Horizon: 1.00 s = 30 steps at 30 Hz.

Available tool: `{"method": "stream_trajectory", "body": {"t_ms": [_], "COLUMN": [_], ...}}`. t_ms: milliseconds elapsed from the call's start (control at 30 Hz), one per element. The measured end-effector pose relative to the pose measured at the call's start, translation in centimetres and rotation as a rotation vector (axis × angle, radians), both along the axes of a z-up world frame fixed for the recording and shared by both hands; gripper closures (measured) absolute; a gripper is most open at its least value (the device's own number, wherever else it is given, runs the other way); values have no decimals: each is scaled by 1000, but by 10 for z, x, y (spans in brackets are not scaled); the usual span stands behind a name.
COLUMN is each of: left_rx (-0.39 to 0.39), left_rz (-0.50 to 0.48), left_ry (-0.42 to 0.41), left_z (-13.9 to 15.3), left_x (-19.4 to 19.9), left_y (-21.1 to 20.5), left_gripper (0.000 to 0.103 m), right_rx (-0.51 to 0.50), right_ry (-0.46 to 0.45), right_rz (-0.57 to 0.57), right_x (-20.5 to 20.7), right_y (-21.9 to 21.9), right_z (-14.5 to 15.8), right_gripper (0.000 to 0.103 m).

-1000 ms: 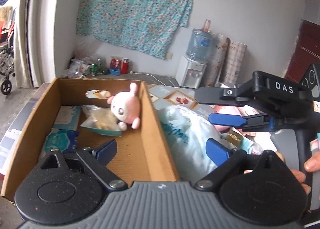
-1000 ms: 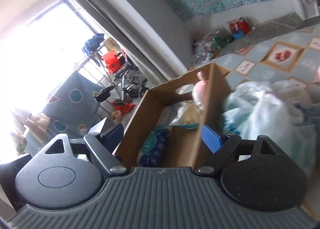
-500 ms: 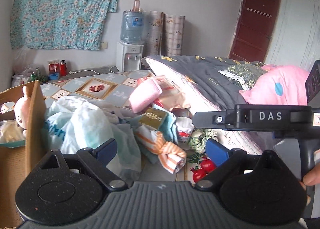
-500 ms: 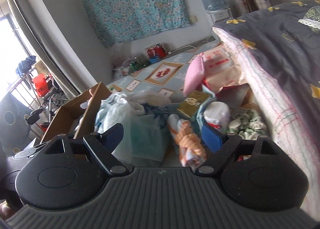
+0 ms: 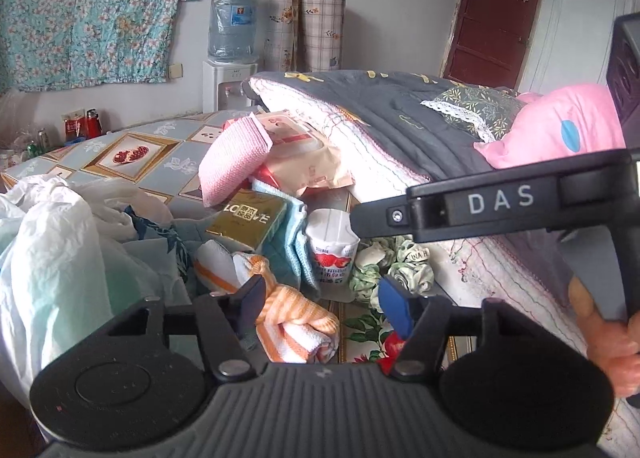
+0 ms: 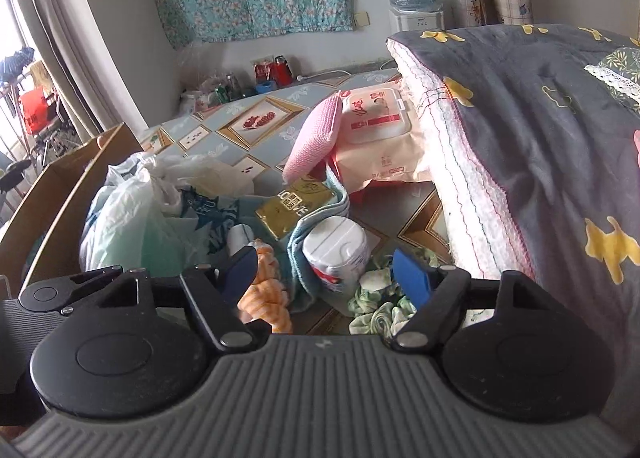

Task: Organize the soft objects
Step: 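Withdraw the right tool from the box back over the packages, then close the right gripper on the pink knitted cloth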

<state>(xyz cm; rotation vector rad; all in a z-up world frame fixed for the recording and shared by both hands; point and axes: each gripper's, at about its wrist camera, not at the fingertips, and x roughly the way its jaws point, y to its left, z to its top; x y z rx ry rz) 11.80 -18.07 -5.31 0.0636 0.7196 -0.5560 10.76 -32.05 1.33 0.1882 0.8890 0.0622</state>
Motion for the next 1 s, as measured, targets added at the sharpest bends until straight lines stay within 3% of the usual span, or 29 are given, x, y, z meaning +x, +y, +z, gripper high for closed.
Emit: {"method": "stream_trajectory", "body": {"t_ms": [200,433,800,933,1000], "left_rx": [51,95,77,62,53], "left_rz": [3,21,49,73,90], "left_ry": [-7,-1,44,57,62], "left_z": [-9,-19,-30,-30,-30], "left_x": [5,11,19,21,22], "left_y": [-5,-7,3,10,15], "left_gripper": [50,53,52,52,52], "right_rx": [-9,-8,74,140,112], "right_ry": [37,58,304,368,357], "right_rz": [58,109,119,150,169], "right_x": [25,60,141,154,153], "right_y": [4,12,3,0,3], "right_z": [-13,-23,-76,-87,-80], "right_gripper": [47,49,45,60,75]}}
